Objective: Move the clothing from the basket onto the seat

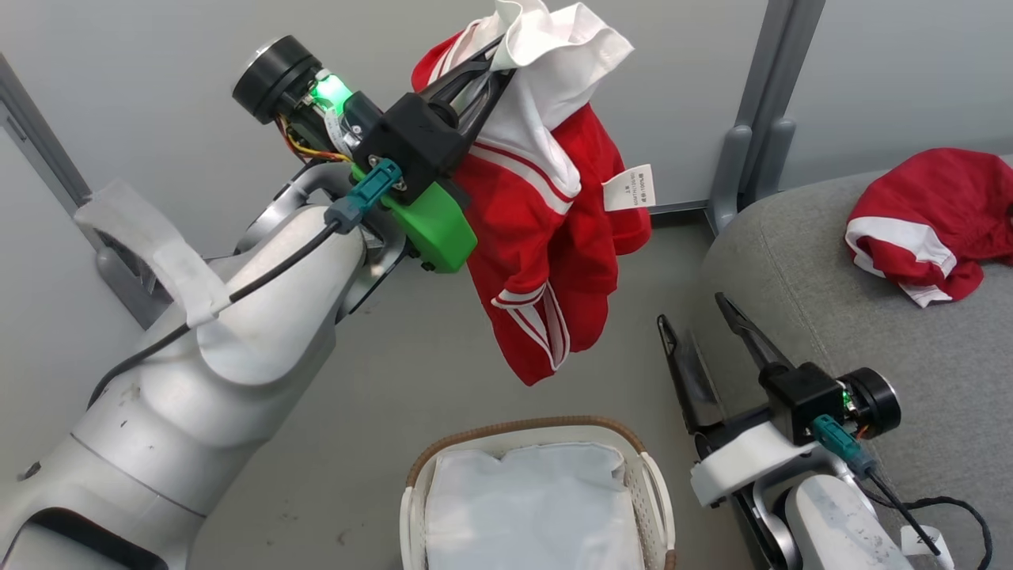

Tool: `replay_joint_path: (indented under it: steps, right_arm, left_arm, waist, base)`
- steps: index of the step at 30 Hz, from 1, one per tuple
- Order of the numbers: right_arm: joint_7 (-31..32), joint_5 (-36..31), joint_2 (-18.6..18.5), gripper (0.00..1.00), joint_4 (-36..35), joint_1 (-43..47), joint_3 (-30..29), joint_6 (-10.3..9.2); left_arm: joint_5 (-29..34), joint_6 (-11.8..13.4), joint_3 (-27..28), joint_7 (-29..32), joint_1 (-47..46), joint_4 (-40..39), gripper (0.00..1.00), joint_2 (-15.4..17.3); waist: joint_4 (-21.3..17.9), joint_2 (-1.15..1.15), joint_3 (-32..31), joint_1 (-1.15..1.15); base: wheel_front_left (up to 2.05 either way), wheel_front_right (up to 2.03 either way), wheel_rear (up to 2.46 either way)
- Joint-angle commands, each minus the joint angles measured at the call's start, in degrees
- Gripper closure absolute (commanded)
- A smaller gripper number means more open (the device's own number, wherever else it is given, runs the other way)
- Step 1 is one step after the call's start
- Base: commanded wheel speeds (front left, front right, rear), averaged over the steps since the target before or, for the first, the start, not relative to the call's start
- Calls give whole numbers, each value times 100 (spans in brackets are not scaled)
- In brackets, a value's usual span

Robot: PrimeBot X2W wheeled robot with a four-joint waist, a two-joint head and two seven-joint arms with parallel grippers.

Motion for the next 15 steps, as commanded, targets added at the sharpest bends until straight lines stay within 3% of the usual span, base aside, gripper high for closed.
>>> replay_joint_path:
  steps: [1, 15]
  right_arm:
    - [-28, 55, -18, 0, 23, -31, 70, -8]
    - [-28, 160, -19, 0, -149, -584, 992, -8]
  left_arm:
    - [-55, -19, -37, 26, -123, 49, 100, -54]
    - [-257, -19, -268, 183, -342, 168, 100, -279]
  waist:
    - [24, 21, -26, 1]
    - [158, 21, -67, 1]
  base:
    - [0, 0, 0]
    - [0, 0, 0]
